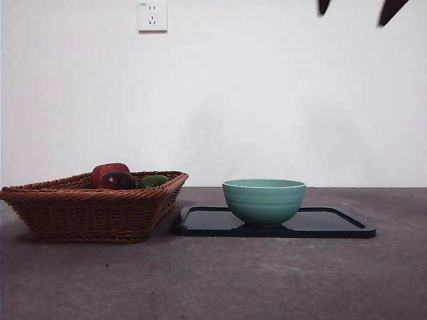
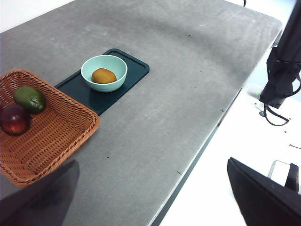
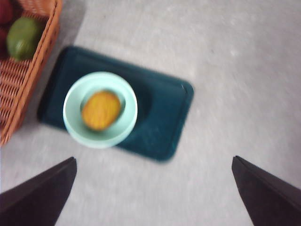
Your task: Pick up the wifruite, put it on the bowl, pick up the plate, put it on desk
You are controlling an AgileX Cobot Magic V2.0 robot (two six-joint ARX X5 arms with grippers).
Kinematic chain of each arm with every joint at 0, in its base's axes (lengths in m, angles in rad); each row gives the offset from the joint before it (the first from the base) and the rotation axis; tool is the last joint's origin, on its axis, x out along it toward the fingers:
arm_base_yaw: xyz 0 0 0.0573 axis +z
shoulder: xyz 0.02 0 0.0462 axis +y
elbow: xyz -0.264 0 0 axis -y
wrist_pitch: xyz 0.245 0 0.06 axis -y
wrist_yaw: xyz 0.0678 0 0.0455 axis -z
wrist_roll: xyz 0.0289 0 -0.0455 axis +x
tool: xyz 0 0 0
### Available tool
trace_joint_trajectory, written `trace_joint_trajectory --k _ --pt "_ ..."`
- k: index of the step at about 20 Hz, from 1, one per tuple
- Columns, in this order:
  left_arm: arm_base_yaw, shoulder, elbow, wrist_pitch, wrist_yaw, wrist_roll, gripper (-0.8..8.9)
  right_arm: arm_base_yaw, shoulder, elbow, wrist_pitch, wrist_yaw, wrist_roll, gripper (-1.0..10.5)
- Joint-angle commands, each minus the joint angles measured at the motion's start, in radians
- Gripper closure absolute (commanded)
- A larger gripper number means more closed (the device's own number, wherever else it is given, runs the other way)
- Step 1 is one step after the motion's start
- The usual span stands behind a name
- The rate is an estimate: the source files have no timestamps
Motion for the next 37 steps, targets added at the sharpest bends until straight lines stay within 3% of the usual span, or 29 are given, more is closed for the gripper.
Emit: trace_joint_trajectory --k 1,7,14,20,27,34,37 --pt "-0.008 0.003 0.011 0.008 -0.003 0.002 3.13 0.009 -0.145 -0.096 -0.074 0.000 -0.008 3.5" --pt "-0.008 0.003 0.011 0.008 -0.003 0.001 3.13 0.036 -0.531 -0.384 -0.074 -0.008 -0.006 3.5" --pt "-0.008 0.003 0.011 0.008 -0.003 0.001 3.13 0.040 -0.900 -0.650 -0.074 -0.147 -0.006 3.5" --pt "-0.008 0.003 0.011 0.008 -0.003 0.001 3.13 0.040 -1.132 -0.719 -0.074 -0.162 -0.014 3.5" --pt "-0.008 0.003 0.011 0.008 -0.003 -0.003 3.13 0.040 -1.191 -0.719 -0.074 -0.218 -0.006 3.5" --pt "-0.008 0.003 0.011 0.009 -0.003 -0.004 3.14 0.040 -1.191 -0.719 -0.074 -0.217 -0.004 3.5" --pt "-0.008 0.004 0.011 0.039 -0.002 -0.088 3.14 0.040 -1.191 -0.719 -0.074 -0.217 -0.004 3.5"
